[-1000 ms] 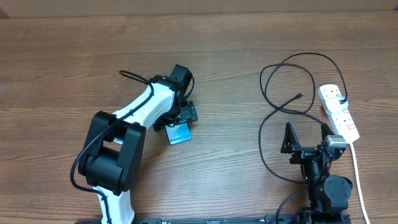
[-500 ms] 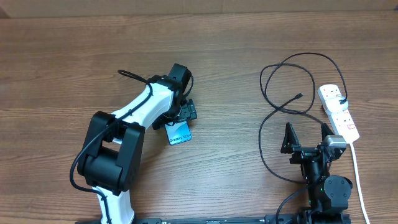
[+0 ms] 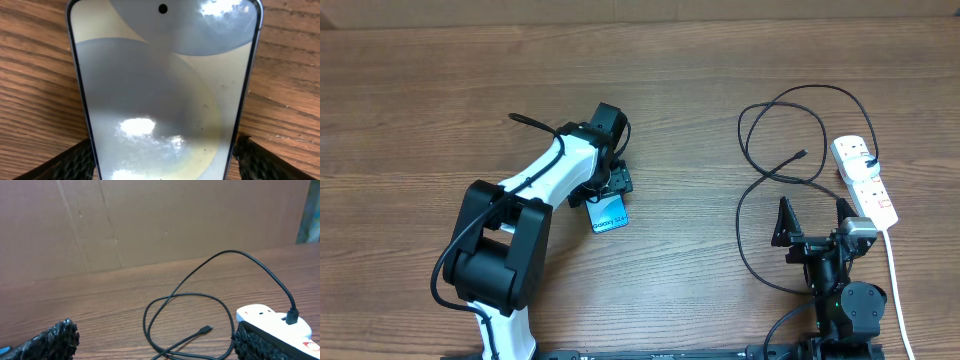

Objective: Plug charger to phone and switch on socket
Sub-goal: 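Close the left gripper on the smartphone's sides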

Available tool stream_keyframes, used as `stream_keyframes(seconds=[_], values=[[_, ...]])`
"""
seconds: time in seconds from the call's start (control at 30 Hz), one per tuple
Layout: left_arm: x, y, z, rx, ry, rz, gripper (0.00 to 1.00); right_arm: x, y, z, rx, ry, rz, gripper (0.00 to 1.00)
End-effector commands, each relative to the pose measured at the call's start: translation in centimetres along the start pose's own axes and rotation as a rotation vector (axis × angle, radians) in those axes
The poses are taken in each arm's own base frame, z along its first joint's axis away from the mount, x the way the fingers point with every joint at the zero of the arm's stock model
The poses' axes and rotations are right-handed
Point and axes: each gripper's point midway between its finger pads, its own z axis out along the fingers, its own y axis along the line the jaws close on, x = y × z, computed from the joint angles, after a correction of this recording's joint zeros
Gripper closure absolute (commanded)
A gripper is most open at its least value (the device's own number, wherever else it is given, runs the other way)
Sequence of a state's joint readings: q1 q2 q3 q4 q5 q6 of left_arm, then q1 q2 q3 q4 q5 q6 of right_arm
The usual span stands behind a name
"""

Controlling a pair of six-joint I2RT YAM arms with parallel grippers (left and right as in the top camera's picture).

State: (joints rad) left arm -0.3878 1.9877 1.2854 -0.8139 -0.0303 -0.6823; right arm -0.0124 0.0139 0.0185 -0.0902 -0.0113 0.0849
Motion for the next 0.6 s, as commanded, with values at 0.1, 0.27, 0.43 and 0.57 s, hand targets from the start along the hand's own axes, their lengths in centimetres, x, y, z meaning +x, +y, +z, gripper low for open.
stream_keyframes(seconds=[0.1, 0.27, 0.43, 0.57], values=[[2.22, 3.60, 3.03, -0.132, 0.076, -0.030, 0.23, 0.14, -0.05, 0.01, 0.000, -0.006, -0.004, 0.00], [2.54, 3.13, 3.06, -0.105, 0.095, -0.032, 0.26, 0.13, -0.05, 0.01, 0.000, -0.006, -0.004, 0.00], [2.66, 3.14, 3.04, -0.105, 0.101, -0.032, 0.26, 0.14, -0.05, 0.01, 0.000, -0.006, -0.004, 0.00], [2.94, 2.91, 3.04, -0.091, 0.116, -0.034, 0.29, 0.13, -0.05, 0.01, 0.000, -0.006, -0.004, 0.00]])
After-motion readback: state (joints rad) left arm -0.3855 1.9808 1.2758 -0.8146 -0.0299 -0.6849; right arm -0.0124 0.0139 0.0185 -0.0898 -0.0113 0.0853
